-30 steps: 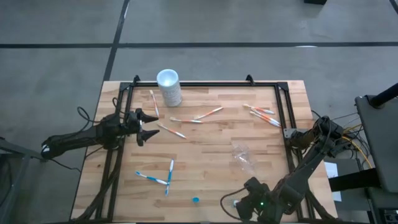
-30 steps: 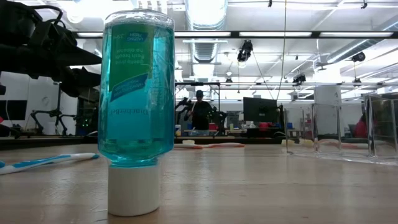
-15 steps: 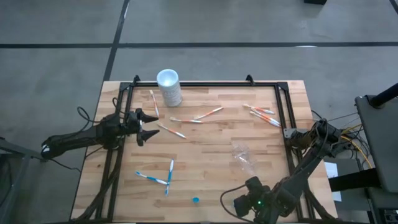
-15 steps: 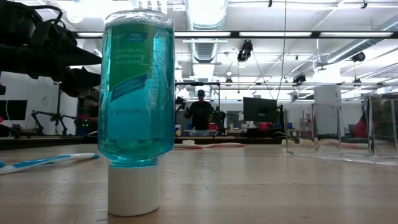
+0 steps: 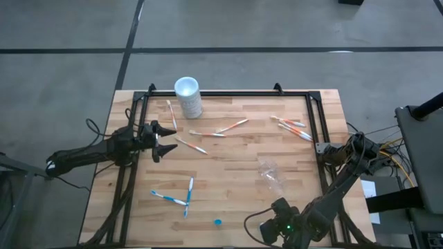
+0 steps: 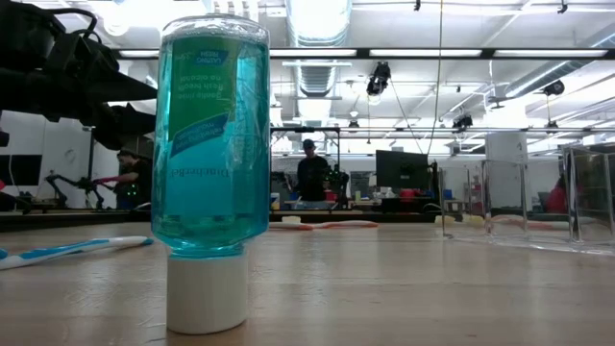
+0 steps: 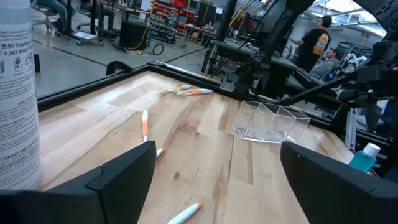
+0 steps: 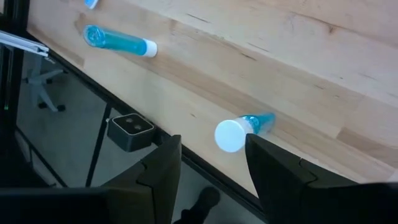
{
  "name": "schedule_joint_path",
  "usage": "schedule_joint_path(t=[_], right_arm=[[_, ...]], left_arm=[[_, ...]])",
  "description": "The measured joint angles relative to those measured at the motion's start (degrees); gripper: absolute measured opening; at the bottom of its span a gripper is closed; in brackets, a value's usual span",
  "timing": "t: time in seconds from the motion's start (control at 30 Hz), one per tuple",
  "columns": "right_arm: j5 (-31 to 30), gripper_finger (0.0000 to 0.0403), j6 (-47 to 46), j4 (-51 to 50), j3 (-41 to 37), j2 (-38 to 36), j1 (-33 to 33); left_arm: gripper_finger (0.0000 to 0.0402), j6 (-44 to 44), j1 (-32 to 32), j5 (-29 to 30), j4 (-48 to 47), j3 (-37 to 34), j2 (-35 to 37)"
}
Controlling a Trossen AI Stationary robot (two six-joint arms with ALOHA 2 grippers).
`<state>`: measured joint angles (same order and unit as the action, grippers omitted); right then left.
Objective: Pick & Place toothbrushing station
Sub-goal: Put the mouthwash into the middle section of the transparent organizer
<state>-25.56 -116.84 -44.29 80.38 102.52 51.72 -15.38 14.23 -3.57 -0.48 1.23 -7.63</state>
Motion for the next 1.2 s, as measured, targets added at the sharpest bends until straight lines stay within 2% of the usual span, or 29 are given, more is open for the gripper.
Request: schedule_joint_path(t=[0.57,0.63,0.77,0.87,0.97,1.13,1.2], right_arm=[[0.4,0.0164,7.5,0.3,-1.0,0.1,0.0],[0.0,0.0164,12.1,1.1,-1.0,0.1,0.0],[-0.7,0.0164,30.0,2.7,-1.0,0.1,0.3],[-4.7,0.0164,39.8,3.2,-1.0,0.1,1.2],[-12.0,0.0164,45.2,3.1,-1.0,0.1,3.2],[-28.2,0.0164,46.8,3.2,-1.5,0.1,8.8],[-31.9,0.0164,47.3,3.3,-2.3,0.1,10.7]], left_arm=[[0.035,0.0,0.0,0.0,0.0,0.0,0.0],[0.035,0.0,0.0,0.0,0.0,0.0,0.0],[0.0348,0.0,0.0,0.0,0.0,0.0,0.0],[0.0349,0.0,0.0,0.0,0.0,0.0,0.0],[0.035,0.0,0.0,0.0,0.0,0.0,0.0],[0.0348,0.0,0.0,0.0,0.0,0.0,0.0],[0.0349,0.0,0.0,0.0,0.0,0.0,0.0]])
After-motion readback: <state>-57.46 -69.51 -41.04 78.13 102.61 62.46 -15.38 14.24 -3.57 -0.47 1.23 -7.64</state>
